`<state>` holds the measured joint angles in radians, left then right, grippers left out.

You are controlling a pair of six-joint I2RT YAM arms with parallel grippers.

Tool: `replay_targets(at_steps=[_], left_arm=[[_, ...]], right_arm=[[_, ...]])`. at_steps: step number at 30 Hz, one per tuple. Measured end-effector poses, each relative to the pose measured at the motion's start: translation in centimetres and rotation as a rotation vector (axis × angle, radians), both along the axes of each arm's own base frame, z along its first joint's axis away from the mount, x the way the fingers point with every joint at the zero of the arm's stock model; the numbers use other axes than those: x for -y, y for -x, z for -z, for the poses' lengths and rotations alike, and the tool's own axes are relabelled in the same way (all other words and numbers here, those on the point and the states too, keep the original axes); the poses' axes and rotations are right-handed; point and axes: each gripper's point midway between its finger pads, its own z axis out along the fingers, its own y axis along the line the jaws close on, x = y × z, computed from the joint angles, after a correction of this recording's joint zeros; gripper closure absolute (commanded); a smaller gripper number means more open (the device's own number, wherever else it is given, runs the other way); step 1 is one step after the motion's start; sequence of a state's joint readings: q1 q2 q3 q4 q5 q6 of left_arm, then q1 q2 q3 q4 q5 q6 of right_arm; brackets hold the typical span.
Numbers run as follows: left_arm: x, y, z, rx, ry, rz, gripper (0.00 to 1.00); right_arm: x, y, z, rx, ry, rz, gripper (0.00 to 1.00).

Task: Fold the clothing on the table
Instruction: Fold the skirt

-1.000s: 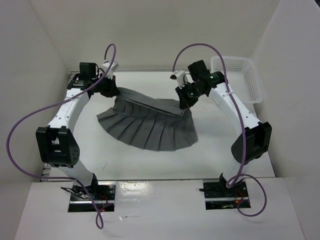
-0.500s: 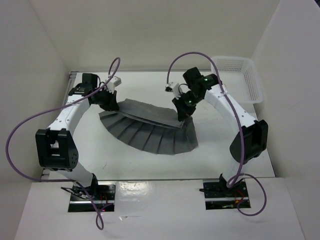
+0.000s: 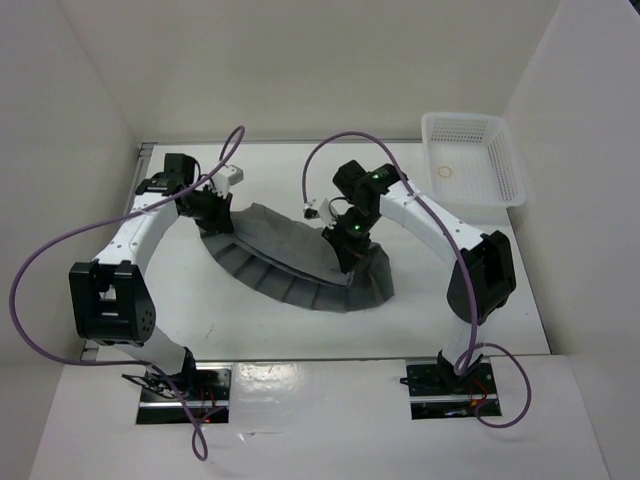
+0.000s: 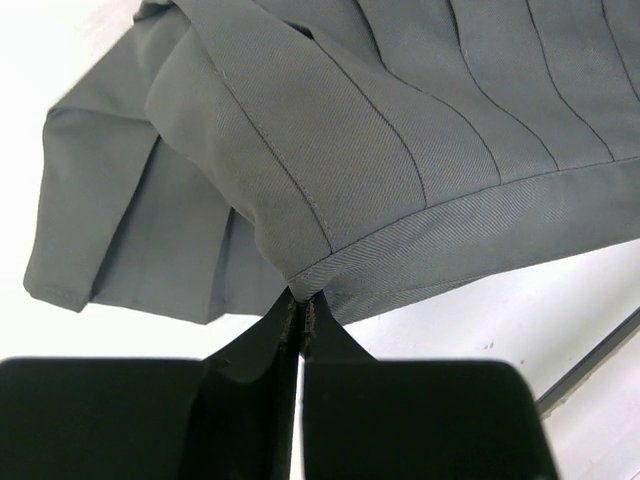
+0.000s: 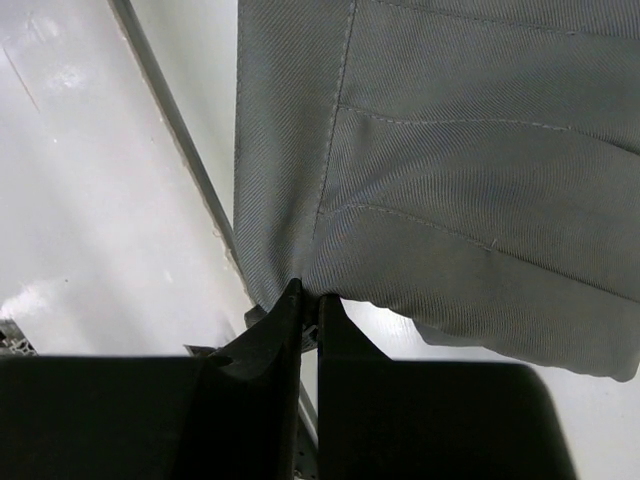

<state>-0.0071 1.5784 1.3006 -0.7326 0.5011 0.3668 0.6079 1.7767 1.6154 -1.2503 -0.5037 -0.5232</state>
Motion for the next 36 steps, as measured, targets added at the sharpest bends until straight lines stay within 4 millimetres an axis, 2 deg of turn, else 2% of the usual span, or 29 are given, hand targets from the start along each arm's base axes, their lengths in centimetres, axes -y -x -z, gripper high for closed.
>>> replay_targets(at_steps=[2, 4, 5, 6, 7, 8, 9, 12, 15, 20, 24, 29, 31, 32, 34, 36], left_arm=[[-0.1, 0.4, 0.2, -0.007, -0.008, 0.003, 1.0], [-0.3, 1.0, 0.6, -0.015, -0.021, 0.01, 0.94], [-0.4, 1.4, 0.9, -0.023, -0.028, 0.011, 0.86], [-0.6, 1.8, 1.2, -0.033, -0.036, 0.011, 0.83], [-0.7, 2.2, 1.5, -0.042, -0.044, 0.01, 0.78], [-0.9, 2.5, 1.7, -0.046, -0.054, 0.012, 0.66], [-1.1, 2.8, 1.8, -0.045, -0.068, 0.015, 0.64], [-1.8, 3.5, 1.8, -0.035, -0.109, -0.002, 0.53], [-2.6, 3.8, 1.3, -0.014, -0.142, -0.021, 0.45], [-4.1, 3.3, 1.0, 0.01, -0.168, -0.071, 0.44], [-4.3, 2.4, 0.7, 0.029, -0.152, -0.094, 0.41], [-2.5, -0.9, 1.7, 0.02, -0.095, -0.078, 0.42], [-1.4, -2.5, 2.9, 0.007, -0.083, -0.052, 0.42], [-0.9, -3.3, 3.7, -0.008, -0.078, -0.041, 0.42], [0.0, -4.6, 5.1, -0.033, -0.061, -0.028, 0.42], [0.4, -5.8, 6.3, -0.049, -0.049, -0.025, 0.36]], right_arm=[[-0.2, 0.2, 0.1, -0.006, 0.001, -0.008, 1.0], [-0.6, 0.6, 0.5, -0.016, 0.006, -0.026, 0.83], [-0.8, 0.8, 0.8, -0.025, 0.01, -0.035, 0.72], [-1.0, 1.1, 1.0, -0.034, 0.014, -0.043, 0.58], [-1.2, 1.4, 1.3, -0.045, 0.021, -0.053, 0.53], [-1.4, 1.7, 1.7, -0.056, 0.029, -0.064, 0.47], [-1.5, 2.0, 2.0, -0.066, 0.038, -0.076, 0.4], [-1.7, 2.6, 2.6, -0.079, 0.054, -0.099, 0.37], [-1.7, 2.9, 2.7, -0.08, 0.066, -0.106, 0.37], [-1.2, 2.5, 2.9, -0.061, 0.098, -0.092, 0.36], [-0.7, 1.7, 3.1, -0.041, 0.126, -0.05, 0.32], [0.0, 0.0, 4.4, 0.003, 0.169, 0.044, 0.28], [0.4, -0.4, 5.2, 0.014, 0.194, 0.08, 0.26], [0.5, -0.7, 5.6, 0.016, 0.204, 0.098, 0.2], [0.5, -1.2, 6.2, 0.023, 0.218, 0.13, 0.18], [0.3, -1.7, 6.8, 0.03, 0.226, 0.154, 0.16]])
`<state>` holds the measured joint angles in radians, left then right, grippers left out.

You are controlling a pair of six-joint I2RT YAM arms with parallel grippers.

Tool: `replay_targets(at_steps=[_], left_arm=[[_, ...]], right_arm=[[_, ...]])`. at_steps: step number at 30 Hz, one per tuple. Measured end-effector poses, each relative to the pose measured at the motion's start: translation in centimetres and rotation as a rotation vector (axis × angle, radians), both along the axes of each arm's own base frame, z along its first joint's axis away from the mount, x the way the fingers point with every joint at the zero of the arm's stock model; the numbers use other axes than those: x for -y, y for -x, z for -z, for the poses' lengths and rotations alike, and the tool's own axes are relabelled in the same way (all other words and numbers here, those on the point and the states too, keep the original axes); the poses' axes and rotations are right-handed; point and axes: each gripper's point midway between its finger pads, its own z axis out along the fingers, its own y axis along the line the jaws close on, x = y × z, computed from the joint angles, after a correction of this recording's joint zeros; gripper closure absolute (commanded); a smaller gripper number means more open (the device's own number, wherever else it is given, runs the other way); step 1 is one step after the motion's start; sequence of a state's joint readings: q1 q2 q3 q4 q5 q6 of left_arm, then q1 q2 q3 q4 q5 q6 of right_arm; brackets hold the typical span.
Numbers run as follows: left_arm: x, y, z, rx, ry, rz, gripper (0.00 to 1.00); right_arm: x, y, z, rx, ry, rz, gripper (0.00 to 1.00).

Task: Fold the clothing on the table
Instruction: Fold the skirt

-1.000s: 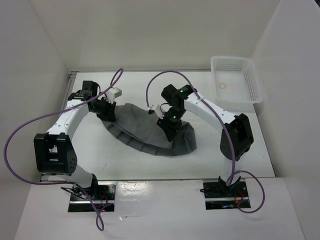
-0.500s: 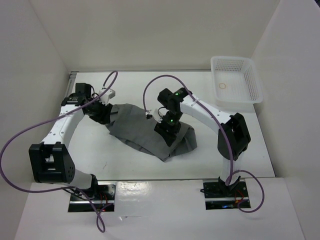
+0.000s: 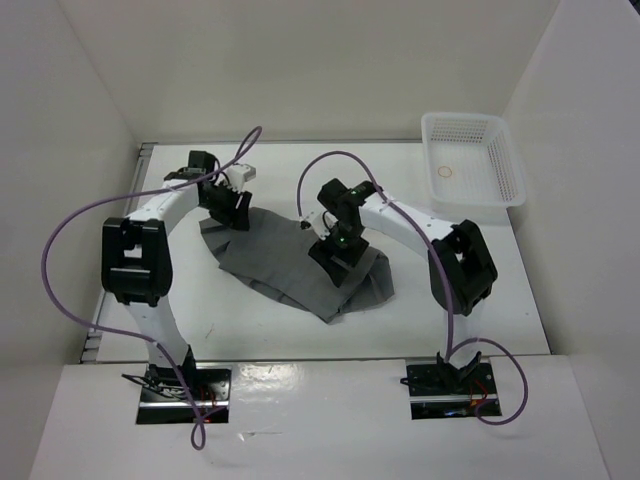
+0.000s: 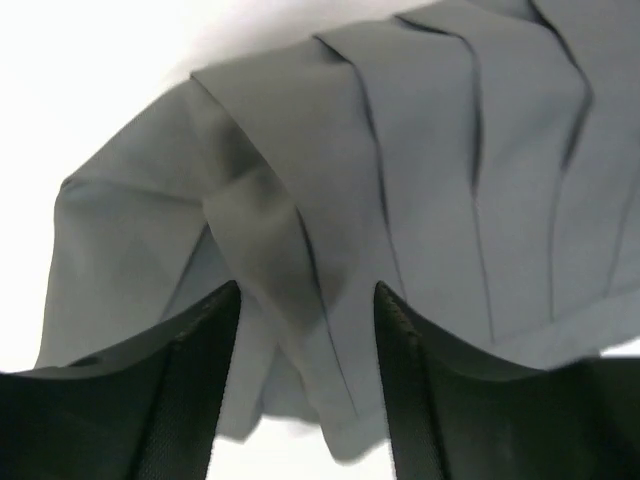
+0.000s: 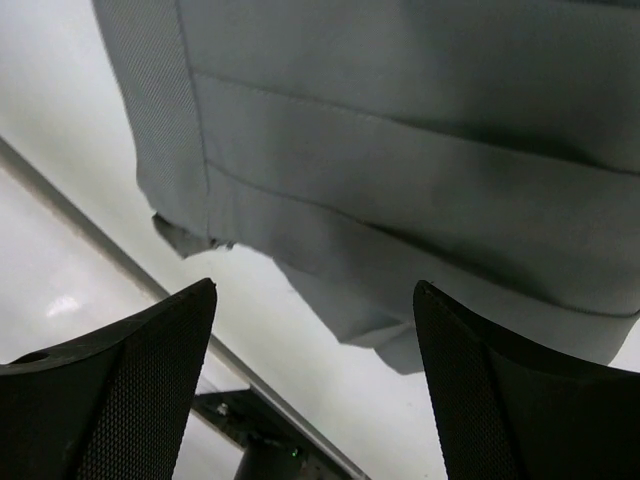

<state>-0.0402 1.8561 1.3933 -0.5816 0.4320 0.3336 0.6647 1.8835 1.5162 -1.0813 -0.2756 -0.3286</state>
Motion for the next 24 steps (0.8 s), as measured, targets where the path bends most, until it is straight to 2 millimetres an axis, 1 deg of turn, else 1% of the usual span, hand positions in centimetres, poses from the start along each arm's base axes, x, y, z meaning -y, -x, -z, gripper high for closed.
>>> replay_targets(at_steps=[2, 3, 4, 8, 10, 14, 15, 16, 20, 24], left_arm=[[0.1, -0.7, 1.0, -0.013, 0.005, -0.001, 0.29], [0.2, -1.0, 1.4, -0.017, 0.009, -0.006, 0.24], [0.2, -1.3, 1.6, -0.018, 0.013, -0.01, 0.23], [0.4, -2.0, 1.8, -0.005, 0.024, -0.014, 0.21], [0.5, -2.5, 2.3, -0.004, 0.026, -0.012, 0.21], [0.4, -2.8, 4.9, -0.043, 0.02, -0.021, 0.21], [0.5, -3.0, 5.2, -0.046, 0.023, -0.026, 0.21], [0.4, -3.4, 5.0, -0.034, 0.022, -0.035, 0.21], [0.1, -4.7, 5.3, -0.014, 0.008, -0.071, 0.21], [-0.2, -5.3, 5.3, -0.013, -0.015, -0.107, 0.21]], right_arm=[[-0.2, -0.4, 0.6, 0.004, 0.006, 0.02, 0.14], [-0.4, -0.6, 0.9, 0.005, 0.006, 0.031, 0.14], [-0.5, -0.8, 1.2, 0.004, 0.01, 0.039, 0.14], [-0.6, -1.4, 2.7, -0.006, 0.027, 0.07, 0.14], [-0.7, -1.5, 3.6, -0.022, 0.033, 0.081, 0.14], [-0.8, -1.6, 5.6, -0.068, 0.046, 0.101, 0.13], [-0.7, -1.6, 6.0, -0.08, 0.05, 0.109, 0.13], [-0.8, -1.8, 6.0, -0.088, 0.05, 0.12, 0.13], [-1.0, -2.9, 6.0, -0.086, 0.032, 0.153, 0.13], [-0.6, -3.9, 6.0, -0.076, 0.035, 0.199, 0.13]])
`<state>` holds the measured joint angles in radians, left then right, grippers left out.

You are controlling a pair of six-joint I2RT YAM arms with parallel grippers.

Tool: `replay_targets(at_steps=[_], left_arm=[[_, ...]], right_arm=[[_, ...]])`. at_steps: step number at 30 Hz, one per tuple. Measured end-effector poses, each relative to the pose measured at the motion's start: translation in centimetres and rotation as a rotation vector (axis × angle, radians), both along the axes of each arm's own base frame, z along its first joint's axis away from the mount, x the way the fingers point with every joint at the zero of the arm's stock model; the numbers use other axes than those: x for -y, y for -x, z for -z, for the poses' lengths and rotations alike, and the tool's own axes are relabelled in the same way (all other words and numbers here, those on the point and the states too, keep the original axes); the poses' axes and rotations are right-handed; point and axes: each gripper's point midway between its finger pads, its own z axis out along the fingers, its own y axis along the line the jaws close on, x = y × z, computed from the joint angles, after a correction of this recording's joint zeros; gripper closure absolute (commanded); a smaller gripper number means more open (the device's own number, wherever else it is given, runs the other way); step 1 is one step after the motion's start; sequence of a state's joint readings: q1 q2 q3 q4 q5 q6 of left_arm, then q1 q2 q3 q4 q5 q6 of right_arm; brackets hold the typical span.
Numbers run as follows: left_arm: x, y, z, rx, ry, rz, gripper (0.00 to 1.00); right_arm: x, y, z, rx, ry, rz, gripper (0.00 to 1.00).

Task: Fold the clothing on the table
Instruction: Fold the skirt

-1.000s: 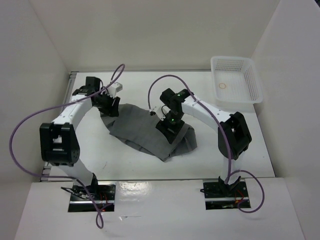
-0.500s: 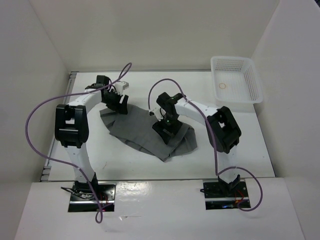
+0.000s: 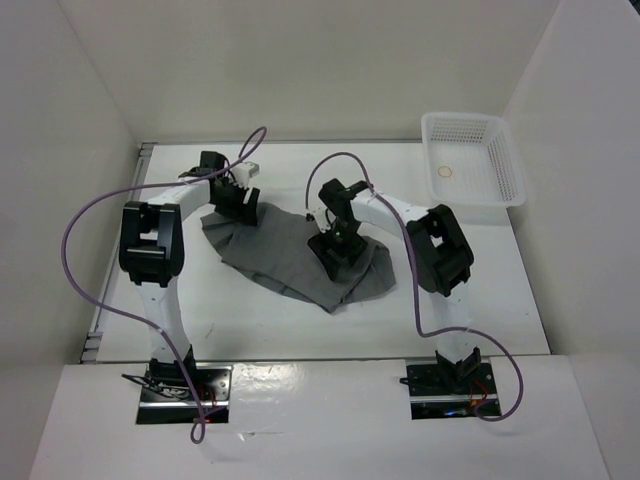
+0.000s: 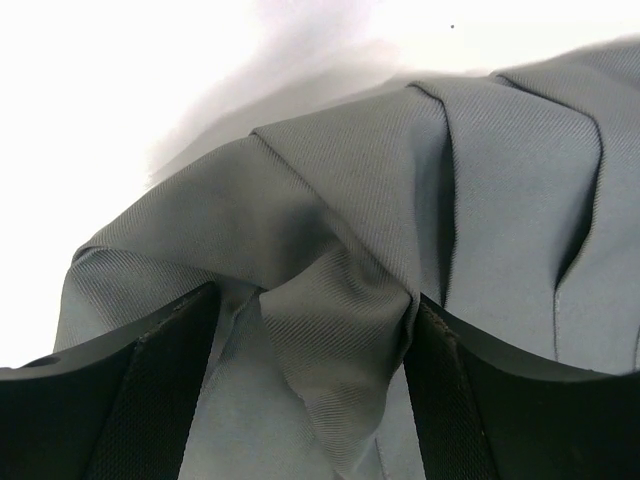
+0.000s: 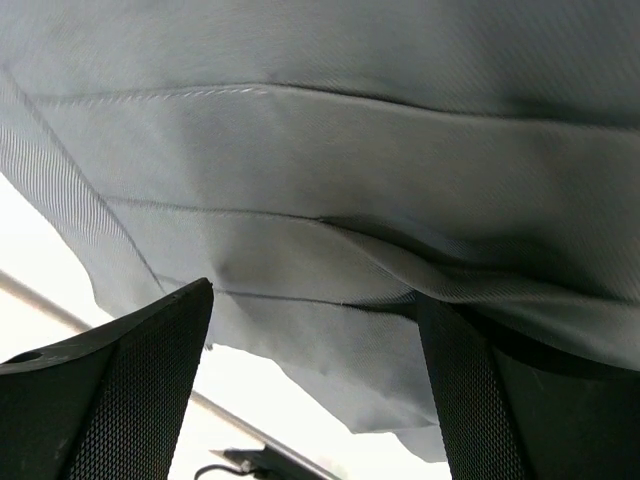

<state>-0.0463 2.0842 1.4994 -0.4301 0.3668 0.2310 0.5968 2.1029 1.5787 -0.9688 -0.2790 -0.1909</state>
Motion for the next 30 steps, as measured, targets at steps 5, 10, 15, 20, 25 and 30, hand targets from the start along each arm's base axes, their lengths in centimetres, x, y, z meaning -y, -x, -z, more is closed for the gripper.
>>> replay_targets(at_steps=[5, 10, 15, 20, 25, 30], left_arm=[[-0.1, 0.2, 0.1, 0.001, -0.032, -0.008, 0.21], [-0.9, 2.4, 0.1, -0.038, -0.066, -0.012, 0.21], [-1.0, 5.7, 0.1, -0.121, -0.076, 0.034, 0.2], [-0.3, 8.8, -0.1, -0.205, -0.049, 0.095, 0.18], [1.6, 11.0, -0.6, -0.256, -0.012, 0.178, 0.1], [2.8, 12.4, -2.2, -0.261, 0.02, 0.235, 0.09]], right_arm=[[2.7, -4.0, 0.0, 0.088, 0.038, 0.105, 0.13], [8.6, -10.1, -0.4, 0.201, 0.085, 0.276, 0.12], [12.2, -14.4, -1.2, 0.322, 0.146, 0.359, 0.12], [11.6, -16.5, -0.7, 0.364, 0.164, 0.341, 0.12], [10.8, -17.4, -0.1, 0.369, 0.155, 0.327, 0.12], [9.5, -17.6, -0.7, 0.381, 0.124, 0.289, 0.11]])
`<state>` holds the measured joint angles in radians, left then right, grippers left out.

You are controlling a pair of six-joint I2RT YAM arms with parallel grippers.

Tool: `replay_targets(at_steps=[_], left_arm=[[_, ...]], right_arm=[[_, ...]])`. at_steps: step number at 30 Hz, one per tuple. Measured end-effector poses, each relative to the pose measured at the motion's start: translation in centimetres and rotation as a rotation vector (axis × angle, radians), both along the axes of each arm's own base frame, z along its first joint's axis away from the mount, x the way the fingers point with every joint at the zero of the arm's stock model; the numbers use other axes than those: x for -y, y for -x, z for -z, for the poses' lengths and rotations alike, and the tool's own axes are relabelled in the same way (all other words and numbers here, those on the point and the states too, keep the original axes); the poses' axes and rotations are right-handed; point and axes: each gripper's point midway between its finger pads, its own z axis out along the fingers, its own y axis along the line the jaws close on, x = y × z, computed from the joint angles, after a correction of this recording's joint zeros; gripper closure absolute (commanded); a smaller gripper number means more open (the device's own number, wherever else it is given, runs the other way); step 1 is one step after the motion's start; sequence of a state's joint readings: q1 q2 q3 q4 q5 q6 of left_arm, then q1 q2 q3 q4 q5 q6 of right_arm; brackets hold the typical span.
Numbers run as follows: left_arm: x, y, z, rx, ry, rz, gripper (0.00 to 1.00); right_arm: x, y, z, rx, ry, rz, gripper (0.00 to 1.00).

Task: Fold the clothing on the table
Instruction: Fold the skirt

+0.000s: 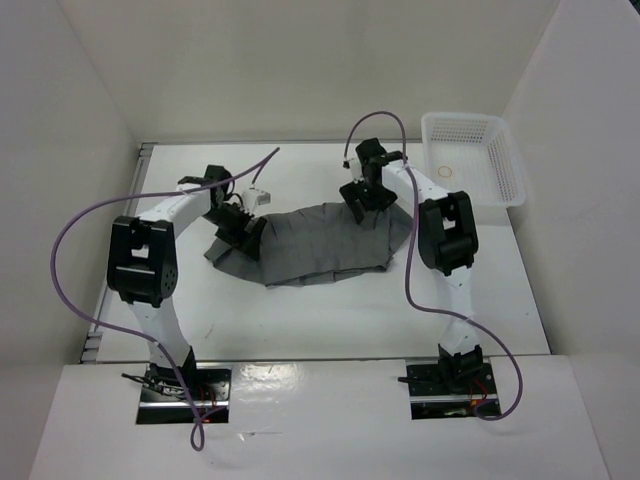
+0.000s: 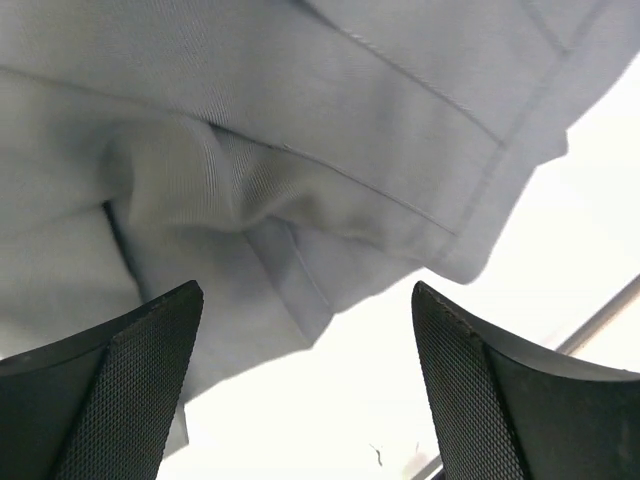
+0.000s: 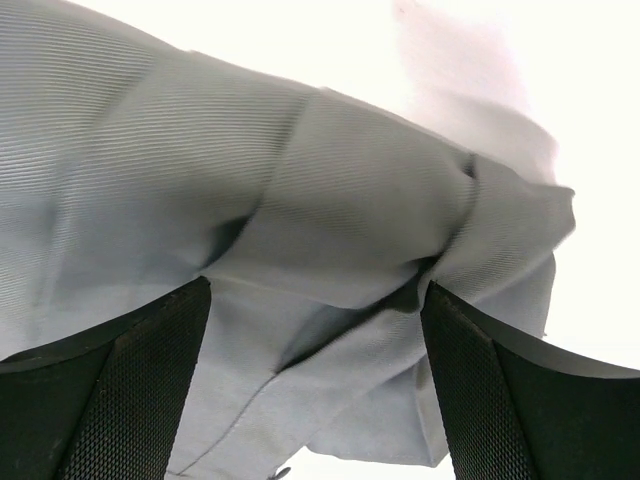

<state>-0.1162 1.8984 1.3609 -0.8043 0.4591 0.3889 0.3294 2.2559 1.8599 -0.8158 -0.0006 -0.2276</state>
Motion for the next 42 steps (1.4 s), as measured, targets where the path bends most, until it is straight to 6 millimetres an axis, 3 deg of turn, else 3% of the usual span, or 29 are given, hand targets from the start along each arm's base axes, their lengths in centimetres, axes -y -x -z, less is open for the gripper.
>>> replay_targets(at_steps=[4, 8, 12, 14, 17, 21, 25, 32, 37, 42], left_arm=[[0.2, -0.6, -2.8, 0.064, 0.017, 0.003, 0.09], [0.4, -2.6, -5.6, 0.178, 0.031, -0.011, 0.14], [0.2, -3.7, -5.9, 0.218, 0.034, -0.049, 0.19], [-0.3, -4.0, -5.6, 0.22, 0.035, -0.071, 0.2], [-1.1, -4.2, -4.5, 0.219, 0.025, -0.091, 0.2], [-1.9, -4.5, -2.3, 0.2, 0.003, -0.101, 0.11], [-2.2, -5.2, -0.5, 0.19, -0.022, -0.069, 0.02], [-3.6, -8.6, -0.4, 0.287, -0.109, -0.017, 0.0], [-3.9, -10.2, -1.2, 0.348, -0.133, 0.025, 0.0], [-3.6, -10.0, 1.0, 0.3, -0.122, 0.081, 0.0]], right_arm=[[-1.1, 0.0, -1.9, 0.016, -0.045, -0.041, 0.06], [-1.4, 0.2, -6.8, 0.093, -0.086, -0.067, 0.02], [-0.8, 1.0, -12.9, 0.229, -0.11, -0.075, 0.02], [0.1, 2.2, -14.4, 0.264, -0.11, -0.068, 0.02], [1.6, 4.2, -14.1, 0.247, -0.097, -0.053, 0.02], [3.9, 5.8, -10.7, 0.152, -0.076, -0.012, 0.02], [5.2, 6.6, -9.3, 0.101, -0.083, 0.011, 0.02], [5.1, 8.0, -8.7, 0.064, -0.107, -0.007, 0.02], [5.3, 8.8, -9.9, 0.079, -0.109, -0.01, 0.02], [5.7, 8.9, -10.8, 0.104, -0.104, -0.008, 0.02]])
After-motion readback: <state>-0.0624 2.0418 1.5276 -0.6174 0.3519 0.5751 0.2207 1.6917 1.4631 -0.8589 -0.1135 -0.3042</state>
